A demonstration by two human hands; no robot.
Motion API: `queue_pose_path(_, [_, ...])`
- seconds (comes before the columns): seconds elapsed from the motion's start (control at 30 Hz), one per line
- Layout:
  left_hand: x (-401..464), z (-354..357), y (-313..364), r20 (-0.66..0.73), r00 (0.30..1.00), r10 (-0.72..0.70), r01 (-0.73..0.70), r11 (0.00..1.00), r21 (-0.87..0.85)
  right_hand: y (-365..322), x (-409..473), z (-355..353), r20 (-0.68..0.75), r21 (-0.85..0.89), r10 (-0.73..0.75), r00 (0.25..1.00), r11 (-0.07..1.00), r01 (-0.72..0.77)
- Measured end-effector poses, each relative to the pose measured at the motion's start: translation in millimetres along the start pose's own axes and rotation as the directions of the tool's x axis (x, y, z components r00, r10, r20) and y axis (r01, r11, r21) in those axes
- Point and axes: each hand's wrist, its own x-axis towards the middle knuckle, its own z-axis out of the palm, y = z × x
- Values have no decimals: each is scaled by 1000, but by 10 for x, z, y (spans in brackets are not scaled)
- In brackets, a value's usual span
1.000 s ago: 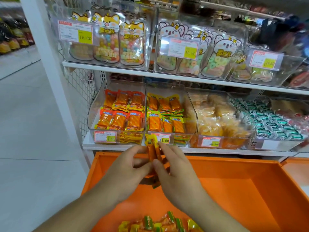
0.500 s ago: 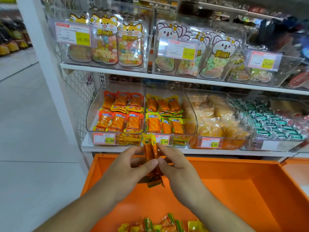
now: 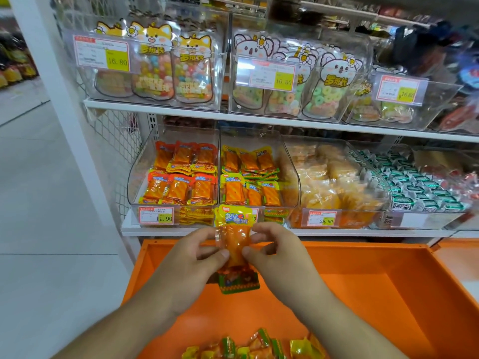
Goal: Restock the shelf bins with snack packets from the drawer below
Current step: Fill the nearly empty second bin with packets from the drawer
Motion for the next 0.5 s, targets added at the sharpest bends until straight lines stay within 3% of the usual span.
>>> queue_pose_path(0.23, [91, -20, -7, -15, 999, -31, 31, 999, 17, -1, 50, -60, 59, 58, 16, 998, 998, -19])
queue_pose_path(0.4, [331, 7, 148, -60, 998, 2, 2, 997, 75, -159, 262, -317, 66, -129, -110, 992, 985, 118])
queue_pose_path(0.5, [640, 75, 333, -125, 992, 26, -11, 993, 113, -184, 525, -643, -27, -370, -220, 975, 909, 194])
